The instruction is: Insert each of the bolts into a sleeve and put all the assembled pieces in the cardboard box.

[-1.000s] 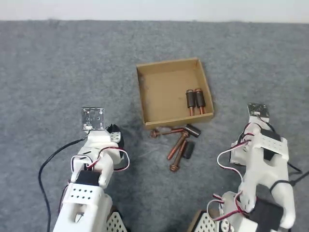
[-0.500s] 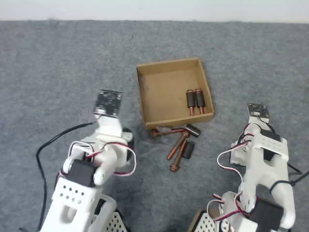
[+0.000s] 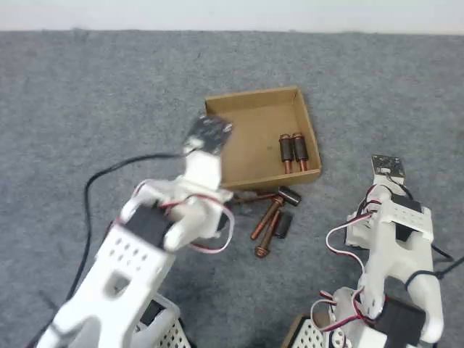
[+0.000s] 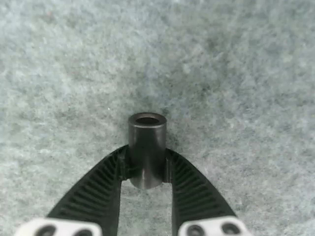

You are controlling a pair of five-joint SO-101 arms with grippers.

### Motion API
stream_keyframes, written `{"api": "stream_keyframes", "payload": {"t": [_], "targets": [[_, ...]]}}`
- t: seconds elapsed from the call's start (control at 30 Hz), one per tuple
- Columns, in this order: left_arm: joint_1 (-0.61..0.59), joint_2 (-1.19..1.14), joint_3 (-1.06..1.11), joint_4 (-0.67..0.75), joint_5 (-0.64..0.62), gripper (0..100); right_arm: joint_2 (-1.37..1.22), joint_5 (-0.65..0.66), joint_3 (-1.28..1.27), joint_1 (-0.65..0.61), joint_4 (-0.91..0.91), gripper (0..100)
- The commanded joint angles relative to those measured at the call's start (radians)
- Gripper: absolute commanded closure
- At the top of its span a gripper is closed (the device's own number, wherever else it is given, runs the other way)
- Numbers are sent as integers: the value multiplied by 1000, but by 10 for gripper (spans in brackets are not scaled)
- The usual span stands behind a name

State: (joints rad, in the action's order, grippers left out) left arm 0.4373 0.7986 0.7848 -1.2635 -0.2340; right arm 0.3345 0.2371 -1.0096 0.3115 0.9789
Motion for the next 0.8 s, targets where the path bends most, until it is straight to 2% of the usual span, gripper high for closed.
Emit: {"api": "stream_keyframes", "payload": {"t": [0.0, 0.13, 0.37, 0.57, 0.77], "targets": [[83, -239, -154, 2, 9, 987, 45, -9, 3, 8, -16, 990], [146, -396, -188, 61, 9, 987, 45, -9, 3, 8, -28, 990], [153, -615, -197, 204, 9, 974, 45, -9, 3, 8, -28, 990], [155, -646, -197, 219, 9, 852, 45, -9, 3, 8, -28, 990], [157, -694, -209, 288, 9, 890, 45, -9, 3, 8, -35, 990]]}}
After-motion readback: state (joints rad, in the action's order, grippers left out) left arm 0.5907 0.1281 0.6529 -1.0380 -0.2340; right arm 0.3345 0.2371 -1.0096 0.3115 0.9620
